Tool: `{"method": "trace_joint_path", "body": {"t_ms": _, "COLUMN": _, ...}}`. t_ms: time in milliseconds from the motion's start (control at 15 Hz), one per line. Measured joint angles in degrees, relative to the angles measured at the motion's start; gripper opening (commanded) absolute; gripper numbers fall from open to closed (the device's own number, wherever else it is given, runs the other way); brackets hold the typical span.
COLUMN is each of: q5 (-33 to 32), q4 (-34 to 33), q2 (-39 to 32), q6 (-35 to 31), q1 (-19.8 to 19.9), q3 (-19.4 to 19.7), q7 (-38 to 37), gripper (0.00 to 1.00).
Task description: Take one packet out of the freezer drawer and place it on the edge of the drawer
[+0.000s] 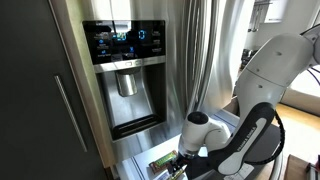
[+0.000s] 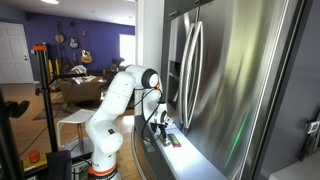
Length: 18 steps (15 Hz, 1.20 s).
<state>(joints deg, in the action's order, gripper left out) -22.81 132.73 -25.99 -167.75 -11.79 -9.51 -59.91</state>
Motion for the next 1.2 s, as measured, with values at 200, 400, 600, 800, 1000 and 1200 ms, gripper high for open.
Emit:
{"method": "trace_joint_path", "body": {"t_ms": 200, "q5": 0.0, "q4": -1.6, "q2": -2.2, "q6": -0.6, "q1": 0.0, "q3": -0.3, "q7": 0.0, "gripper": 1.0}}
{"method": "trace_joint_path", "body": {"t_ms": 400, "q5": -0.1, "q4": -1.9, "q2": -2.2, "q6": -0.6, "q1": -0.3, "q3": 0.1, "q7": -0.2, "gripper": 1.0}}
{"method": "trace_joint_path", "body": {"t_ms": 600, "q5": -0.2, "q4": -3.2, "q2": -2.6, "q6": -2.0, "q1": -2.4, "q3": 2.8, "q7": -2.3, "gripper": 1.0}}
{"method": "trace_joint_path", "body": {"t_ms": 800, "q5": -0.2, "q4": -5.5, "q2": -4.6, "q6": -4.0, "q1": -5.3, "q3": 5.6, "q7": -5.0, "gripper": 1.0}}
{"method": "trace_joint_path", "body": {"t_ms": 1000, "q5": -0.2, "q4": -7.7, "q2": -7.3, "q6": -5.5, "q1": -7.1, "q3": 7.2, "q7": -7.2, "gripper": 1.0}}
{"method": "trace_joint_path", "body": {"t_ms": 1200, "q5": 2.2, "q4": -9.4, "q2": -9.7, "q6": -5.9, "q1": -7.8, "q3": 7.4, "q7": -7.7, "gripper": 1.0}}
